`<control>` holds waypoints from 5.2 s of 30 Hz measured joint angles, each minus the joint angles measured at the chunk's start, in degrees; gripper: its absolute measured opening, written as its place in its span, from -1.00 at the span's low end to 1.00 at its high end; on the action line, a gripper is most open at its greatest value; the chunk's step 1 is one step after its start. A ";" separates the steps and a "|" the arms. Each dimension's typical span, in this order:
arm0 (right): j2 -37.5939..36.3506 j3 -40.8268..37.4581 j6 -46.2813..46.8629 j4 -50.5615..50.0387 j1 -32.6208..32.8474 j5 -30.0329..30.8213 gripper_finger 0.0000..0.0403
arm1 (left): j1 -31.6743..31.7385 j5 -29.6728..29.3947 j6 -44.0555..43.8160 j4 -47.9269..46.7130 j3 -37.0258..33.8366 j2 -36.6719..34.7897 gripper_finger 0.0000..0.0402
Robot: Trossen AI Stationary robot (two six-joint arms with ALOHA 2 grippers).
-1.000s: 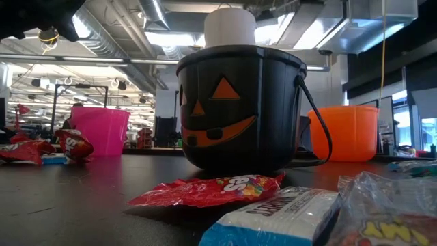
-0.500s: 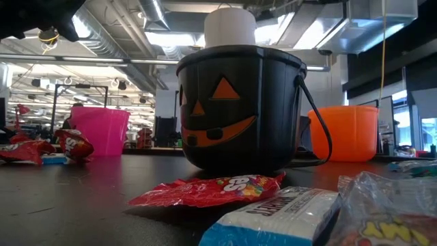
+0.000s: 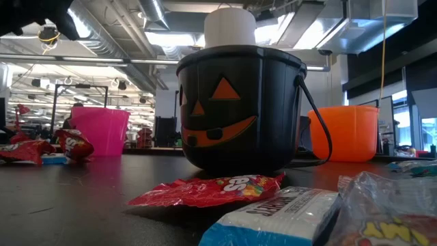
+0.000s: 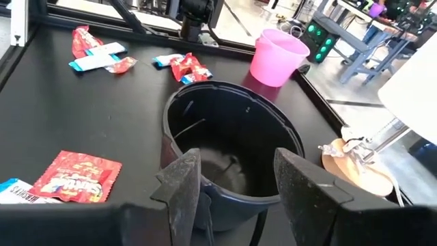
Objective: Sort candy
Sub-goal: Put the red candy pack into the orange bucket
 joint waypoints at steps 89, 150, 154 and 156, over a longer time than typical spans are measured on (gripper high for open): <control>-34.07 -30.95 -12.23 34.05 -5.67 -15.90 -0.08 | -0.36 -2.39 -46.41 -83.15 47.69 81.24 0.17; -29.42 -30.95 -10.23 33.93 -5.67 -15.94 -0.08 | 5.39 -4.90 -53.50 -89.99 54.40 92.83 -0.60; -29.42 -30.95 -10.18 34.07 -5.67 -15.94 -0.08 | 5.17 -8.06 -53.44 -96.82 60.72 92.83 -0.60; -29.42 -30.95 -10.11 34.14 -5.67 -15.94 -0.08 | 4.88 -10.37 -53.43 -100.56 64.24 92.83 -0.60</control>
